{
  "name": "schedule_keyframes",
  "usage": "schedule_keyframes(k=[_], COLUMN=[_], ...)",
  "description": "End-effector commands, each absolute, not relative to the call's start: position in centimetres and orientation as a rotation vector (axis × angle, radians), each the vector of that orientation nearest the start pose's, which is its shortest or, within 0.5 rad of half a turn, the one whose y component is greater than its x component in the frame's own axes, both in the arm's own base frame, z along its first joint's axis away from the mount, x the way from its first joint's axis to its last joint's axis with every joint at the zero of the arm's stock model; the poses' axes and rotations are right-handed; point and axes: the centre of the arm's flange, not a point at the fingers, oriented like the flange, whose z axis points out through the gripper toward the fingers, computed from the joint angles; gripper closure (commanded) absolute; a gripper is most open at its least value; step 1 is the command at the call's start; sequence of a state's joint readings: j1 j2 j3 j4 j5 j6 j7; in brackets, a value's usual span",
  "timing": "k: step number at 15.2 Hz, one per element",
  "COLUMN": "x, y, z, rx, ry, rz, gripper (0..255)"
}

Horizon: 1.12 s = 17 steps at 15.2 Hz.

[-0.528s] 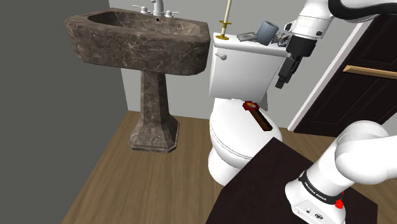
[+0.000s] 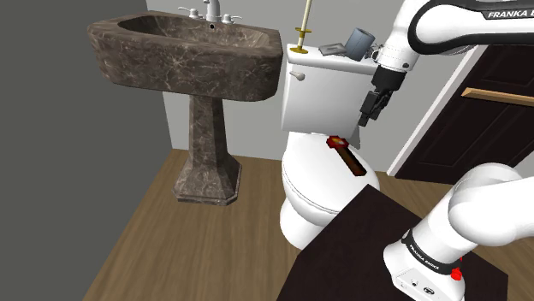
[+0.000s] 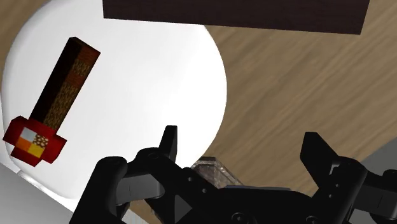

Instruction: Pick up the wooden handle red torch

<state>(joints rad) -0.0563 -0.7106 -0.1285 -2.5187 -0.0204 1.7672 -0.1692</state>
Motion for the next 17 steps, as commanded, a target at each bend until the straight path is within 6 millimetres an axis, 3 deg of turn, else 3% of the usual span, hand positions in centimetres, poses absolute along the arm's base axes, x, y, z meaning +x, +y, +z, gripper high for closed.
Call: schedule_keyframes(k=[1, 17], x=[33.4, 39.1], y=[-8.1, -21.5], z=[48.5, 33.9], rx=[-3.077, -3.103], ry=[0.006, 0.321], rz=[0.045, 0.019], gripper=[0, 0])
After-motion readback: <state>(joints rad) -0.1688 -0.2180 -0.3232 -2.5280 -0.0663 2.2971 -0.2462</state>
